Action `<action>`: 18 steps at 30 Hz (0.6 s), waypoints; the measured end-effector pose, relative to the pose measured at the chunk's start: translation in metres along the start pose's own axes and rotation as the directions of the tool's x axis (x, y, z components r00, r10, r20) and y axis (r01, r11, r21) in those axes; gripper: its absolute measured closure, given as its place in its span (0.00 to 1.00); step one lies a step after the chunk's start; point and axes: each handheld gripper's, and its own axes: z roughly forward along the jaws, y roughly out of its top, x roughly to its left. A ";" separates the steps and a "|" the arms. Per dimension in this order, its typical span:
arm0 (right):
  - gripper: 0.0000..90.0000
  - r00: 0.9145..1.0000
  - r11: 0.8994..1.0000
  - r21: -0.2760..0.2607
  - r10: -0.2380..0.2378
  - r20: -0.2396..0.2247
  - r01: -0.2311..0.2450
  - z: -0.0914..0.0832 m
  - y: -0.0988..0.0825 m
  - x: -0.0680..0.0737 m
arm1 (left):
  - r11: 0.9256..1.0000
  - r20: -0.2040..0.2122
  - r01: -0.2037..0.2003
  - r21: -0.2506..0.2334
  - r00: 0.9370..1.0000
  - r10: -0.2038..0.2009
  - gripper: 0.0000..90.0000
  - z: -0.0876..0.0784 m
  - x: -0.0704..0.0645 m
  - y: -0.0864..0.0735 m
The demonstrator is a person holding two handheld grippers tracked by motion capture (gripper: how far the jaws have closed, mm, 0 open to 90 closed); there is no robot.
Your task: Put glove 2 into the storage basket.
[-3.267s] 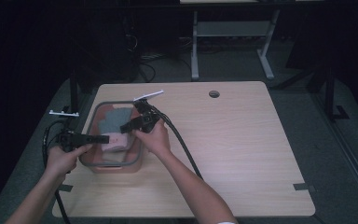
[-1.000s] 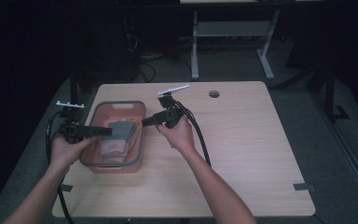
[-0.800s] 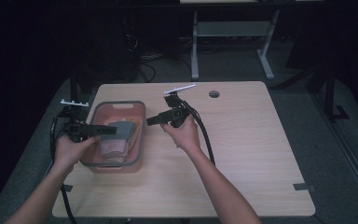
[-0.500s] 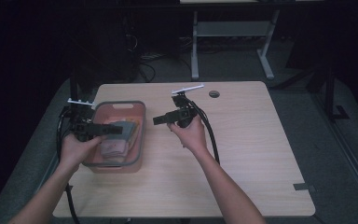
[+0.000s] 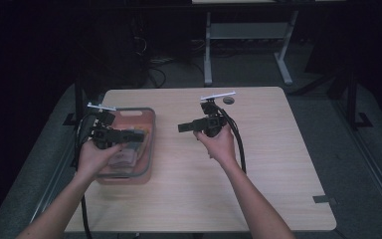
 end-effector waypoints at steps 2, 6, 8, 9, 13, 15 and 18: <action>0.57 1.000 1.000 -0.004 0.006 0.006 -0.006 -0.007 -0.003 -0.005 | 1.000 0.008 -0.009 0.005 1.000 0.009 0.36 0.004 -0.005 0.002; 0.56 1.000 1.000 -0.014 0.009 0.013 -0.008 -0.015 -0.006 -0.010 | 1.000 0.019 -0.021 0.008 1.000 0.021 0.33 0.010 -0.013 0.004; 0.55 1.000 1.000 -0.019 0.011 0.018 -0.010 -0.019 -0.007 -0.014 | 0.999 0.023 -0.032 0.011 0.999 0.032 0.33 0.012 -0.016 0.005; 0.55 1.000 1.000 -0.019 0.011 0.018 -0.010 -0.019 -0.007 -0.014 | 0.999 0.023 -0.032 0.011 0.999 0.032 0.32 0.012 -0.016 0.005; 0.54 0.999 0.999 -0.031 0.030 0.032 -0.029 -0.030 -0.012 -0.022 | 0.999 0.036 -0.039 0.011 0.999 0.038 0.31 0.021 -0.025 0.007; 0.54 0.999 0.999 -0.034 0.031 0.034 -0.030 -0.031 -0.013 -0.023 | 0.999 0.040 -0.042 0.013 0.998 0.041 0.31 0.023 -0.026 0.007; 0.53 0.998 0.998 -0.040 0.045 0.041 -0.043 -0.039 -0.017 -0.029 | 0.998 0.049 -0.052 0.026 0.998 0.051 0.30 0.031 -0.032 0.007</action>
